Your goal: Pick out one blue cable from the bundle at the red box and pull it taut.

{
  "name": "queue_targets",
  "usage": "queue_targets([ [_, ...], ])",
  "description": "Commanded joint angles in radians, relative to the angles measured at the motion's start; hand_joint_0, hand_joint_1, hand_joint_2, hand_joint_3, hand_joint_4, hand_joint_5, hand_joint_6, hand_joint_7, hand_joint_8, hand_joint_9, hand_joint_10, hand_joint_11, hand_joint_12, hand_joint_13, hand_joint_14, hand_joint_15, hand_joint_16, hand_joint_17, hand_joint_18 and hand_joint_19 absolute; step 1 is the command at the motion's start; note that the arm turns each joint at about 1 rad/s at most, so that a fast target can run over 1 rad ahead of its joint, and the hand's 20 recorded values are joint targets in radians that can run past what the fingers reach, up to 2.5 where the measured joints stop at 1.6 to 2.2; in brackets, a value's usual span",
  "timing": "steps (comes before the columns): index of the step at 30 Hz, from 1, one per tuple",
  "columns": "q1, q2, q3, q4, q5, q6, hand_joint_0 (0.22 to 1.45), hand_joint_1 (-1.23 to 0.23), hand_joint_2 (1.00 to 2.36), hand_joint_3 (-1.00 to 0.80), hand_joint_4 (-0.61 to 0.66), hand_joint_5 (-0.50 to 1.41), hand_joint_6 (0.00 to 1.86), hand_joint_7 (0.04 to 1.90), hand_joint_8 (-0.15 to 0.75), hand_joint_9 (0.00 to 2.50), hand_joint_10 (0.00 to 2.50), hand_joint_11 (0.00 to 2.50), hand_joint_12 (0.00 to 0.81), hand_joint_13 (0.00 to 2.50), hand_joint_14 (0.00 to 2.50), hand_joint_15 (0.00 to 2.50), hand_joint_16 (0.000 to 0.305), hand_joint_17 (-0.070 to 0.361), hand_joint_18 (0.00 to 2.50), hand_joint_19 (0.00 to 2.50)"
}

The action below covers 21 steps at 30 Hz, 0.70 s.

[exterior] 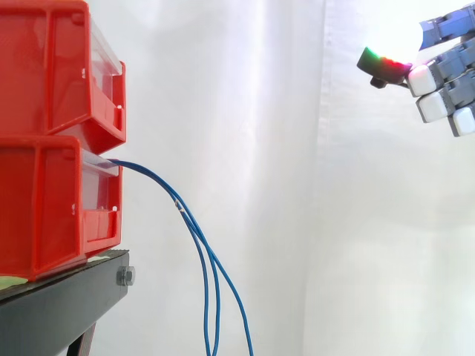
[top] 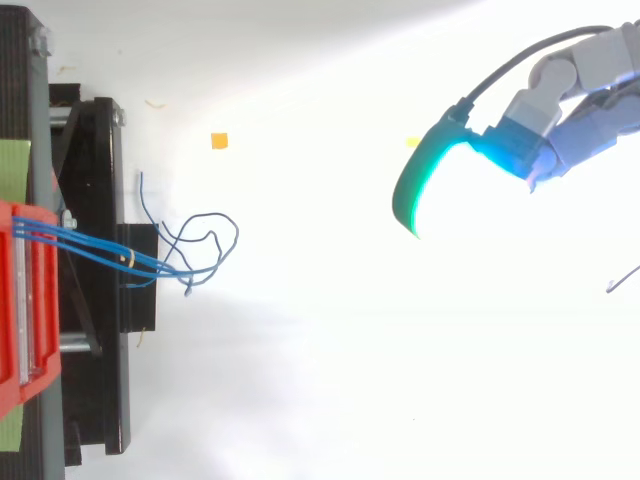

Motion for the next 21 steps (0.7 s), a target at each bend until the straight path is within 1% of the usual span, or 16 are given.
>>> queue_targets([
  [1,0.0,-0.001,0.0,0.001,0.007,-0.004,0.58,-0.92,1.0,-0.5,0.13,-0.24,0.5,0.68,0.202,0.59,0.01,0.27,0.303,0.64,0.01,0.22,0.038,0.086,0.53,0.52],
  [2,0.0,-0.003,0.0,0.001,0.018,-0.007,0.57,-0.93,1.0,-0.5,0.13,-0.24,0.5,0.68,0.204,0.58,0.01,0.29,0.307,0.63,0.01,0.22,0.038,0.086,0.53,0.52],
  [3,0.0,-0.003,0.0,0.001,0.018,-0.007,0.56,-0.94,1.0,-0.5,0.14,-0.24,0.5,0.68,0.205,0.58,0.01,0.28,0.309,0.62,0.01,0.22,0.039,0.087,0.53,0.52],
  [5,0.001,-0.003,0.0,0.013,0.055,-0.033,0.54,-0.92,1.0,-0.5,0.14,-0.24,0.5,0.69,0.213,0.58,0.01,0.28,0.311,0.62,0.01,0.22,0.039,0.088,0.53,0.52],
  [7,0.001,-0.004,0.0,0.024,0.07,-0.046,0.53,-0.91,1.0,-0.5,0.15,-0.24,0.5,0.69,0.219,0.58,0.01,0.27,0.316,0.62,0.01,0.22,0.04,0.09,0.53,0.52],
  [8,0.003,-0.004,0.0,0.036,0.087,-0.063,0.52,-0.89,1.0,-0.5,0.16,-0.23,0.5,0.69,0.226,0.59,0.01,0.28,0.321,0.62,0.01,0.22,0.041,0.092,0.53,0.53],
  [9,0.004,-0.017,0.0,0.047,0.102,-0.08,0.51,-0.87,1.0,-0.5,0.17,-0.23,0.5,0.69,0.238,0.61,0.01,0.28,0.326,0.63,0.01,0.22,0.042,0.094,0.54,0.53],
  [10,0.004,-0.017,0.0,0.047,0.102,-0.08,0.51,-0.86,1.0,-0.5,0.17,-0.23,0.5,0.69,0.236,0.61,0.01,0.28,0.327,0.63,0.01,0.22,0.042,0.094,0.54,0.53],
  [11,0.007,-0.028,0.0,0.055,0.113,-0.1,0.51,-0.82,1.0,-0.5,0.18,-0.22,0.5,0.7,0.243,0.62,0.01,0.28,0.331,0.63,0.01,0.23,0.042,0.094,0.54,0.53],
  [13,0.007,-0.046,0.0,0.058,0.115,-0.105,0.5,-0.81,1.0,-0.5,0.19,-0.22,0.5,0.7,0.253,0.65,0.01,0.3,0.334,0.64,0.01,0.23,0.043,0.096,0.55,0.54],
  [15,0.012,-0.069,0.0,0.075,0.13,-0.103,0.5,-0.79,1.0,-0.5,0.19,-0.21,0.5,0.7,0.256,0.67,0.01,0.29,0.336,0.65,0.01,0.24,0.043,0.097,0.55,0.55],
  [16,0.013,-0.093,0.0,0.093,0.147,-0.103,0.5,-0.78,1.0,-0.5,0.19,-0.21,0.5,0.7,0.257,0.67,0.01,0.29,0.336,0.65,0.01,0.24,0.043,0.098,0.55,0.55],
  [18,0.015,-0.116,0.0,0.121,0.165,-0.1,0.5,-0.74,1.0,-0.5,0.2,-0.21,0.5,0.69,0.259,0.69,0.01,0.28,0.338,0.67,0.01,0.24,0.044,0.099,0.57,0.56],
  [19,0.018,-0.126,0.0,0.128,0.168,-0.1,0.5,-0.73,1.0,-0.5,0.2,-0.21,0.5,0.69,0.263,0.69,0.01,0.29,0.339,0.67,0.01,0.24,0.044,0.099,0.57,0.56],
  [20,0.02,-0.149,0.0,0.168,0.174,-0.099,0.5,-0.72,1.0,-0.5,0.21,-0.2,0.5,0.69,0.264,0.7,0.01,0.29,0.341,0.67,0.01,0.24,0.044,0.099,0.57,0.56],
  [21,0.021,-0.15,0.0,0.181,0.174,-0.1,0.5,-0.72,1.0,-0.5,0.21,-0.2,0.5,0.69,0.267,0.7,0.01,0.3,0.342,0.67,0.01,0.24,0.044,0.099,0.57,0.57],
])
